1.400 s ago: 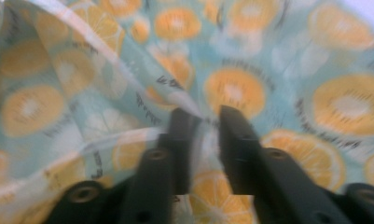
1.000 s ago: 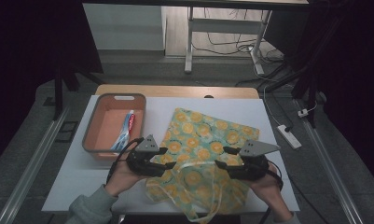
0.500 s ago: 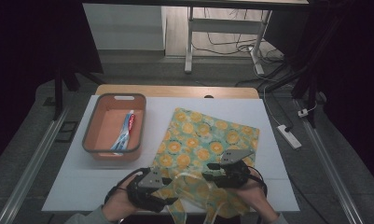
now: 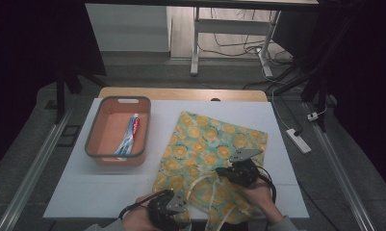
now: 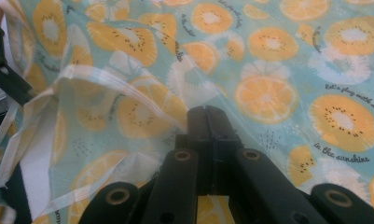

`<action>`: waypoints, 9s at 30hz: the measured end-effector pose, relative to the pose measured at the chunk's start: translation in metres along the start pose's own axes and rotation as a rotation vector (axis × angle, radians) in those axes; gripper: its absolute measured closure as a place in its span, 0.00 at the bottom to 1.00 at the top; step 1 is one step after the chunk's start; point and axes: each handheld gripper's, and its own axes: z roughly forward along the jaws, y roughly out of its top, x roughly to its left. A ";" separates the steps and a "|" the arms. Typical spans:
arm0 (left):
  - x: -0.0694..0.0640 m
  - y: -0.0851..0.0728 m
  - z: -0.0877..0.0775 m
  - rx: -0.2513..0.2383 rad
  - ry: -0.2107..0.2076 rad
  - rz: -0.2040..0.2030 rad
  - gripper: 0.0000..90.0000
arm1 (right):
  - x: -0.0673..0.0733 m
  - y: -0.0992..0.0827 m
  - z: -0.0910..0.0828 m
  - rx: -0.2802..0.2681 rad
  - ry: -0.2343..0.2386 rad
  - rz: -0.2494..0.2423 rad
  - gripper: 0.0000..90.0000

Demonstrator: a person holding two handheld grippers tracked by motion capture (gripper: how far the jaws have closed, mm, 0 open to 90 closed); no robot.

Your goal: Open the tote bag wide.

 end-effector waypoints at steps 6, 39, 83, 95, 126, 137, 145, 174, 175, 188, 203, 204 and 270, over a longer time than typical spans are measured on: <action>0.005 0.003 0.014 0.001 0.030 -0.026 0.40 | -0.003 -0.001 0.002 0.008 -0.004 0.009 1.00; 0.017 0.007 -0.016 -0.156 -0.013 -0.070 0.91 | -0.028 -0.009 -0.006 -0.033 -0.075 0.081 1.00; -0.008 0.010 0.017 -0.035 0.014 0.096 0.99 | -0.039 -0.015 -0.006 -0.033 -0.082 0.115 1.00; 0.022 0.019 0.008 -0.101 0.049 0.014 0.99 | -0.077 -0.007 -0.007 -0.074 -0.172 0.188 1.00; 0.040 0.025 0.019 -0.094 0.066 -0.041 0.99 | 0.115 -0.024 0.023 0.265 0.025 -0.183 0.58; 0.041 0.020 0.015 -0.096 0.078 -0.050 0.98 | 0.099 -0.008 -0.004 0.199 0.023 -0.193 1.00; 0.047 0.017 0.015 -0.078 0.082 -0.074 0.98 | 0.026 0.053 -0.061 -0.039 -0.156 -0.123 1.00; 0.043 0.088 0.048 0.055 0.122 0.107 0.49 | -0.115 0.020 0.017 0.008 -0.181 0.174 1.00; 0.044 0.087 0.050 0.059 0.115 0.106 0.57 | -0.117 0.017 0.017 0.007 -0.167 0.185 0.99; 0.055 0.083 0.056 0.023 0.015 0.050 0.93 | -0.052 0.030 -0.059 -0.108 -0.088 0.140 0.35; 0.046 0.073 0.037 -0.019 0.010 0.058 0.99 | -0.008 -0.008 -0.033 0.125 -0.162 -0.002 0.99; 0.043 0.069 0.030 -0.032 0.004 0.067 0.99 | -0.015 0.000 -0.044 0.042 -0.193 0.022 1.00; 0.091 0.036 -0.028 -0.170 0.278 -0.273 0.74 | -0.068 0.031 -0.083 -0.128 -0.391 0.151 1.00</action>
